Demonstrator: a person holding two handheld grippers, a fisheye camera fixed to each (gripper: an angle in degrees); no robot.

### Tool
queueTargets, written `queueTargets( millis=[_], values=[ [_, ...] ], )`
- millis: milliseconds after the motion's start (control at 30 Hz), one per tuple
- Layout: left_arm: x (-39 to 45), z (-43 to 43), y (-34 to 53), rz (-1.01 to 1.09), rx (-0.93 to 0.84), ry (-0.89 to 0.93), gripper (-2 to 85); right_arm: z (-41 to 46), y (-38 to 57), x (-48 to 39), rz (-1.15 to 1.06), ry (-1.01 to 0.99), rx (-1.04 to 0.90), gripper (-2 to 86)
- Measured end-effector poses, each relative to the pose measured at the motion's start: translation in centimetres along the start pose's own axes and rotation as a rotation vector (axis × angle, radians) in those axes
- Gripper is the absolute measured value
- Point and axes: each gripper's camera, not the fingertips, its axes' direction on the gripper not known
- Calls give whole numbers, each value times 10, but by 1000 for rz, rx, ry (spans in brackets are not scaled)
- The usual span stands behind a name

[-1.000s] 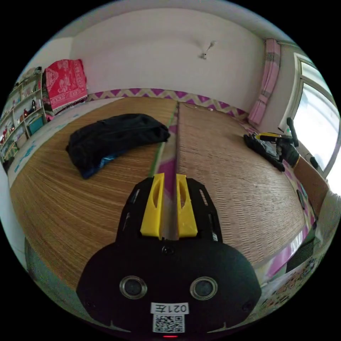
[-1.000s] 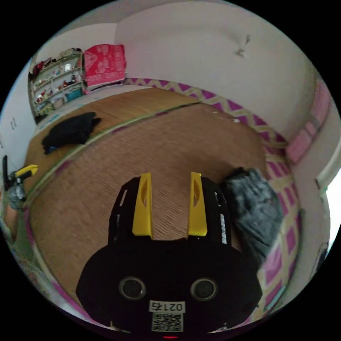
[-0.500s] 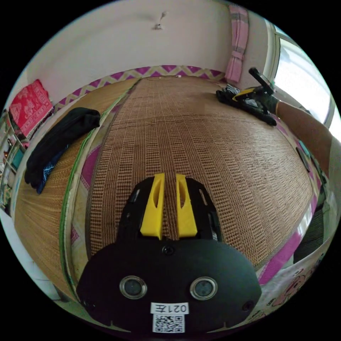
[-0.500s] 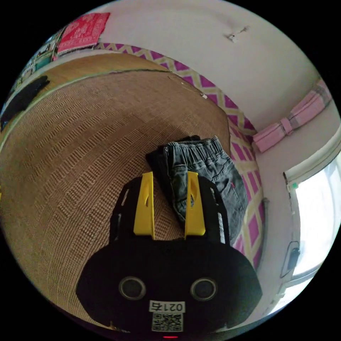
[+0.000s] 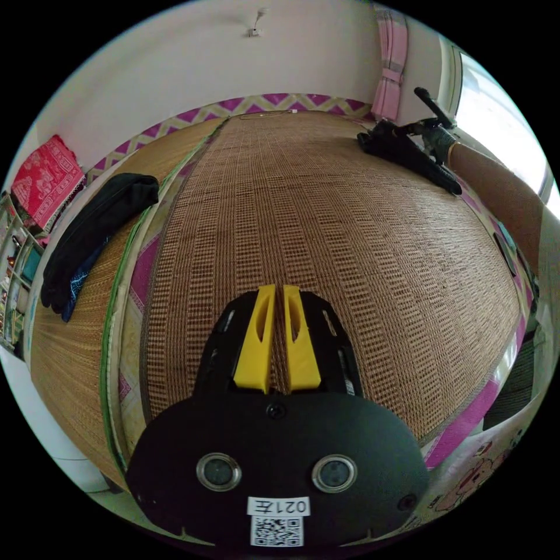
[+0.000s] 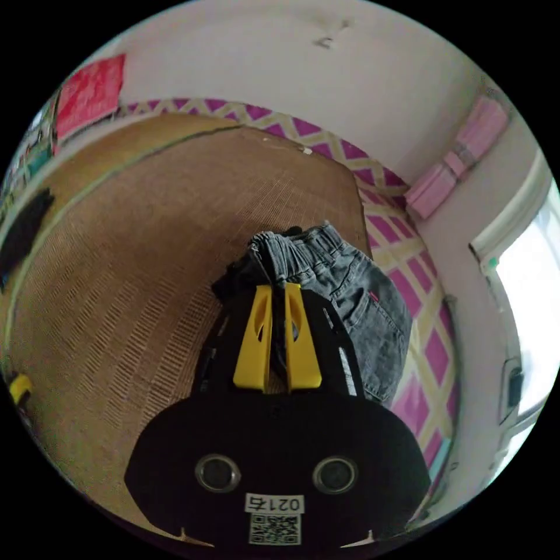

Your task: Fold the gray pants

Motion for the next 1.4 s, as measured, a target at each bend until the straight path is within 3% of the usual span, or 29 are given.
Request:
queueTargets(
  millis=[100,267,433,700,900,1067,1400],
  values=[
    [7,3,5,-1,0,3,-7,-61,-2,45,78,-91,40,16],
    [13,8,14,-13,-1,24,-7,-181,18,38,-98,-108,105,10],
    [18,8,22,-16,4,38,3,-266,70,-90,-368,-263,97,11],
    [28,-43,67,3,58,-16,48,-205,181,-296,-597,-627,-169,18],
    [13,-66,109,-25,44,-60,13,-209,252,-353,-709,-365,-84,58],
    [13,-68,126,-27,53,-63,29,-239,276,-331,-683,-424,-29,123],
    [16,-66,141,-53,53,-65,30,-239,291,-317,-568,-346,53,130]
  ],
)
